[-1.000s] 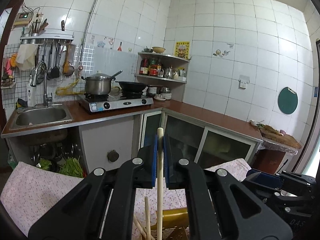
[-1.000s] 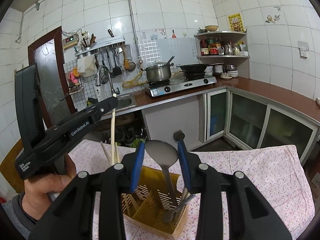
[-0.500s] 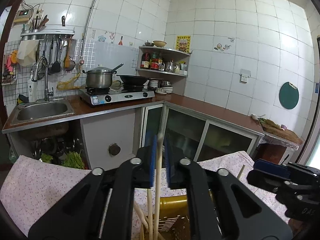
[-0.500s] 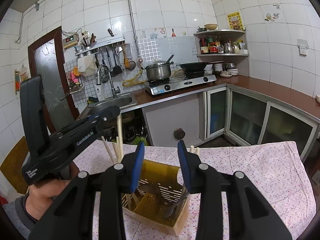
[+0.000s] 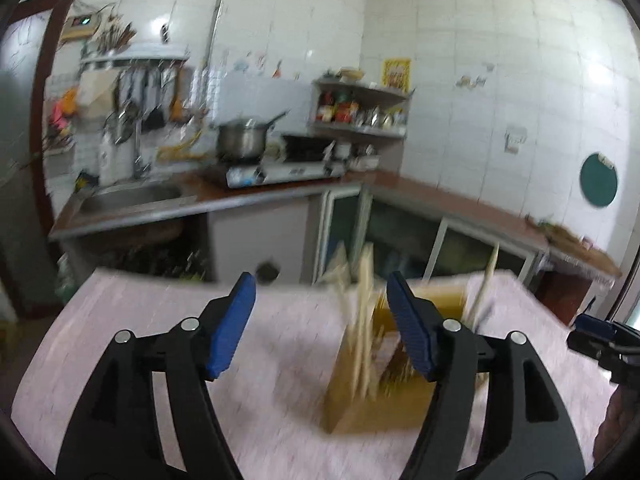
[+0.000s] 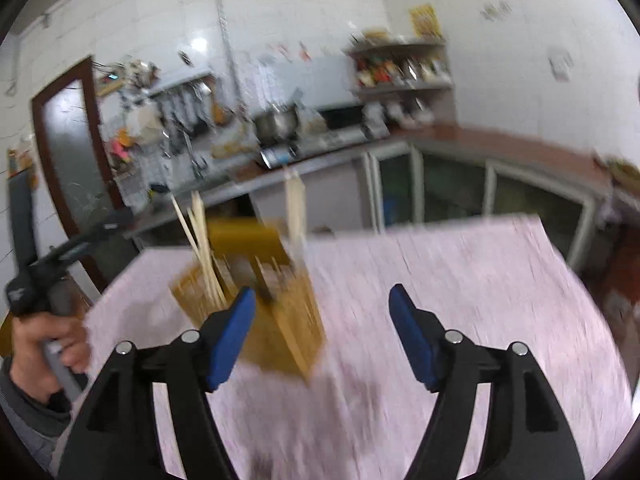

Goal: Organize utensils

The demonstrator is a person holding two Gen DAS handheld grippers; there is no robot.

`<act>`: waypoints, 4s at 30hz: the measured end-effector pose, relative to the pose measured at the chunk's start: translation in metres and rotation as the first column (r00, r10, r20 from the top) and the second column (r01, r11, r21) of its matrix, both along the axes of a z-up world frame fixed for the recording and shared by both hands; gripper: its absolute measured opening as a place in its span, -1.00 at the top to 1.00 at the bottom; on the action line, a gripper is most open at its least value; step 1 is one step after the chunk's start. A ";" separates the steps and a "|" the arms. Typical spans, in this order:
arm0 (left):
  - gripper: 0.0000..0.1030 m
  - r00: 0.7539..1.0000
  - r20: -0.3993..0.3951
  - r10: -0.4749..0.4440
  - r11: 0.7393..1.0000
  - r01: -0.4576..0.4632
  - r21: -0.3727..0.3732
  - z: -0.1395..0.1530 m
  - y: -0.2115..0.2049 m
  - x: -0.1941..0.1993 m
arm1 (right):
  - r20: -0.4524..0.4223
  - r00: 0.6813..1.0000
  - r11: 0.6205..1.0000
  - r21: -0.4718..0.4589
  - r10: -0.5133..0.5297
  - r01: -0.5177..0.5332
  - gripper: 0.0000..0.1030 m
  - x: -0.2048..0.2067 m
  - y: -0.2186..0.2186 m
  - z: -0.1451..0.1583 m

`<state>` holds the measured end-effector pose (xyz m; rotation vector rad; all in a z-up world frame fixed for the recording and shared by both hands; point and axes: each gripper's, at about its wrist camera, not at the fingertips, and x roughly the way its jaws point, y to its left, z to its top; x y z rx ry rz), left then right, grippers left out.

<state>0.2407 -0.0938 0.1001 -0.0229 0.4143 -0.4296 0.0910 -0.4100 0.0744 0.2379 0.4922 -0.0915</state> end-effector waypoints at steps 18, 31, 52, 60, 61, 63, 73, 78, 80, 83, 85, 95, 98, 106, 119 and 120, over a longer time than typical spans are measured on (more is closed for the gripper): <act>-0.34 0.870 -0.488 -0.070 0.991 0.115 0.062 -0.136 -0.002 -0.087 | -0.302 0.953 0.998 0.067 0.030 -0.010 -0.33 -0.044 0.066 -0.116; -0.26 0.841 -0.538 -0.054 0.973 0.166 0.161 -0.164 -0.057 -0.084 | -0.308 0.951 0.996 0.075 -0.015 0.040 -0.33 -0.051 0.046 -0.117; 0.94 0.797 -0.587 -0.140 0.968 0.235 0.087 -0.155 -0.030 -0.066 | -0.301 0.953 0.996 0.088 0.006 0.022 -0.33 -0.041 0.043 -0.115; 0.42 0.816 -0.576 -0.057 0.987 0.133 0.091 -0.156 -0.048 -0.073 | -0.295 0.955 0.996 0.094 0.020 0.008 -0.33 -0.042 0.039 -0.114; 0.42 0.816 -0.575 -0.049 0.987 0.127 0.095 -0.157 -0.049 -0.074 | -0.293 0.956 0.995 0.095 0.020 0.008 -0.33 -0.042 0.037 -0.114; 0.42 0.815 -0.578 -0.034 0.983 0.131 0.126 -0.162 -0.056 -0.076 | -0.289 0.957 0.995 0.102 0.020 0.010 -0.33 -0.043 0.032 -0.114; 0.73 0.868 -0.497 0.015 0.943 0.152 0.295 -0.162 -0.084 -0.083 | -0.269 0.963 0.992 0.126 0.031 0.004 -0.33 -0.045 0.019 -0.113; 0.76 0.858 -0.513 -0.030 0.953 0.179 0.245 -0.149 -0.058 -0.079 | -0.277 0.960 0.993 0.118 0.043 -0.010 -0.33 -0.045 0.021 -0.112; 0.77 0.866 -0.499 -0.035 0.959 0.170 0.227 -0.141 -0.041 -0.075 | -0.284 0.958 0.994 0.110 0.052 -0.021 -0.33 -0.044 0.026 -0.112; 0.77 0.880 -0.472 -0.046 0.964 0.164 0.211 -0.124 -0.020 -0.072 | -0.306 0.949 0.994 0.101 0.076 -0.047 -0.33 -0.037 0.039 -0.114; 0.77 0.886 -0.461 -0.050 0.962 0.166 0.216 -0.121 -0.014 -0.072 | -0.333 0.939 0.993 0.104 0.089 -0.057 -0.33 -0.029 0.052 -0.119; 0.77 0.869 -0.482 -0.111 0.961 0.218 0.171 -0.138 -0.008 -0.073 | -0.416 0.909 0.999 -0.031 -0.025 0.013 0.23 -0.007 0.103 -0.140; 0.76 0.861 -0.494 -0.125 0.961 0.229 0.156 -0.147 -0.011 -0.072 | -0.410 0.911 0.996 -0.088 -0.038 0.002 0.54 -0.009 0.113 -0.140; 0.83 0.860 -0.491 -0.140 0.954 0.249 0.165 -0.150 0.000 -0.070 | -0.365 0.931 1.000 -0.030 -0.004 -0.008 0.96 -0.019 0.089 -0.129; 0.93 0.839 -0.522 -0.149 0.941 0.283 0.186 -0.162 -0.002 -0.065 | -0.387 0.919 0.997 0.009 0.077 -0.080 0.96 -0.019 0.072 -0.133; 0.93 0.839 -0.523 -0.149 0.941 0.284 0.186 -0.163 -0.002 -0.065 | -0.390 0.918 0.997 0.009 0.078 -0.081 0.96 -0.019 0.072 -0.135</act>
